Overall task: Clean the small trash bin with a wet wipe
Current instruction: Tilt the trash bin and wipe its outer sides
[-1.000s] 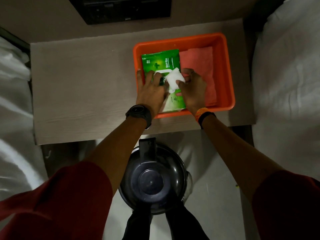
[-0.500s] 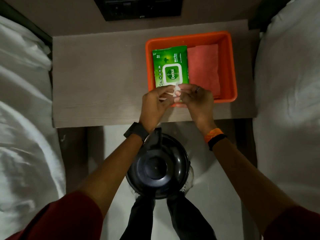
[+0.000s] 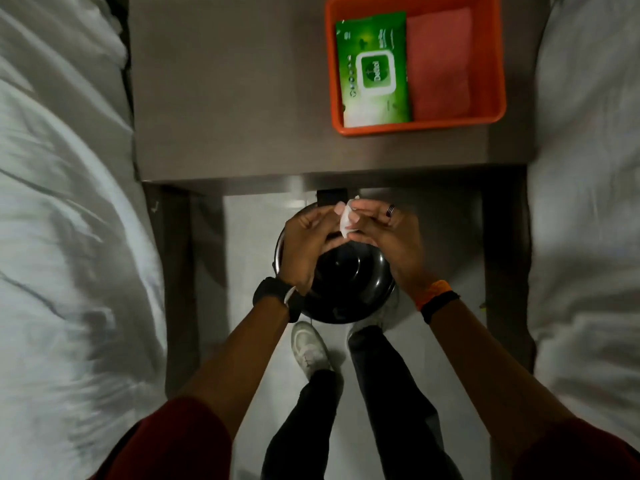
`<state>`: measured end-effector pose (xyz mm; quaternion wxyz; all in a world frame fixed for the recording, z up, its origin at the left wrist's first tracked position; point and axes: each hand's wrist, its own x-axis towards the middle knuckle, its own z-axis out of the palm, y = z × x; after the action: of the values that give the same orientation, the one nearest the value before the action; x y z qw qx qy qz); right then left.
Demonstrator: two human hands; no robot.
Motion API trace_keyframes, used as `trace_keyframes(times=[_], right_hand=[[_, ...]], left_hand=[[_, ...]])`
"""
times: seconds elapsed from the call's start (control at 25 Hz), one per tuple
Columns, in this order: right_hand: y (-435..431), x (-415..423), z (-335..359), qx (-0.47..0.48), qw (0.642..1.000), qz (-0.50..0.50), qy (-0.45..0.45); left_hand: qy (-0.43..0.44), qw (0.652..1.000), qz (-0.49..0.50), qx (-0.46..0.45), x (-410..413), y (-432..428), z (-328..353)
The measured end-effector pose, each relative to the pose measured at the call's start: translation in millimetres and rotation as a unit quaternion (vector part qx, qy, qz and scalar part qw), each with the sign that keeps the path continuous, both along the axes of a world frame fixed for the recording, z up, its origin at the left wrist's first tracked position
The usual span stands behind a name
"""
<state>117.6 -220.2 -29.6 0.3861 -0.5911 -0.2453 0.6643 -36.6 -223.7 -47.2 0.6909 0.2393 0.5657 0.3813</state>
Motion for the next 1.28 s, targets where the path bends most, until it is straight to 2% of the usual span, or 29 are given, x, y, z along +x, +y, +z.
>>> trace_keyframes(times=[0.28, 0.32, 0.4, 0.48, 0.56, 0.6, 0.68, 0.8, 0.96, 1.08, 1.12, 1.2, 1.28], right_hand=[[-78.4, -26.6, 7.3, -0.031, 0.995, -0.090, -0.025], [-86.9, -27.0, 6.7, -0.047, 0.994, -0.082, -0.049], [-102.4, -27.7, 2.4, -0.075, 0.982, -0.048, -0.165], [-111.1, -26.7, -1.2, -0.048, 0.957, -0.060, -0.279], [-115.1, -25.3, -2.8, 0.015, 0.957, -0.051, -0.287], [-115.0, -24.9, -4.5, 0.036, 0.954, -0.004, -0.299], [-117.3, -19.5, -13.9, 0.055, 0.924, 0.084, -0.370], [-120.5, -8.1, -27.2, 0.031, 0.913, 0.069, -0.400], [-121.7, 15.6, -36.4, -0.011, 0.936, 0.098, -0.339], [-118.8, 33.5, -39.5, -0.041, 0.927, 0.155, -0.339], [-118.1, 39.2, -38.8, -0.068, 0.937, 0.144, -0.311], [-117.1, 50.0, -33.2, -0.135, 0.980, 0.059, -0.137], [-118.7, 53.5, -28.8, -0.155, 0.987, 0.022, 0.030]], left_hand=[[-0.001, 0.995, 0.079, -0.053, -22.3, -53.2, 7.5], [0.006, 0.996, 0.080, -0.049, -23.8, -58.1, 8.0], [0.047, 0.997, 0.060, -0.020, -23.9, -69.8, 8.9], [0.143, 0.988, 0.002, 0.050, -21.3, -80.8, 4.6], [0.208, 0.970, -0.051, 0.114, -15.7, -90.9, -0.6], [0.218, 0.966, -0.058, 0.125, -11.6, -94.9, -3.2], [0.230, 0.962, -0.056, 0.133, -1.9, -103.4, -9.4], [0.270, 0.952, -0.051, 0.135, 12.8, -112.6, -17.3], [0.321, 0.937, -0.042, 0.132, 23.0, -111.1, -27.5], [0.352, 0.924, -0.049, 0.140, 26.2, -106.2, -33.0], [0.341, 0.929, -0.052, 0.130, 26.0, -105.5, -35.6], [0.274, 0.957, -0.042, 0.082, 31.7, -105.5, -35.0], [0.241, 0.966, -0.067, 0.070, 41.9, -106.5, -30.5]])
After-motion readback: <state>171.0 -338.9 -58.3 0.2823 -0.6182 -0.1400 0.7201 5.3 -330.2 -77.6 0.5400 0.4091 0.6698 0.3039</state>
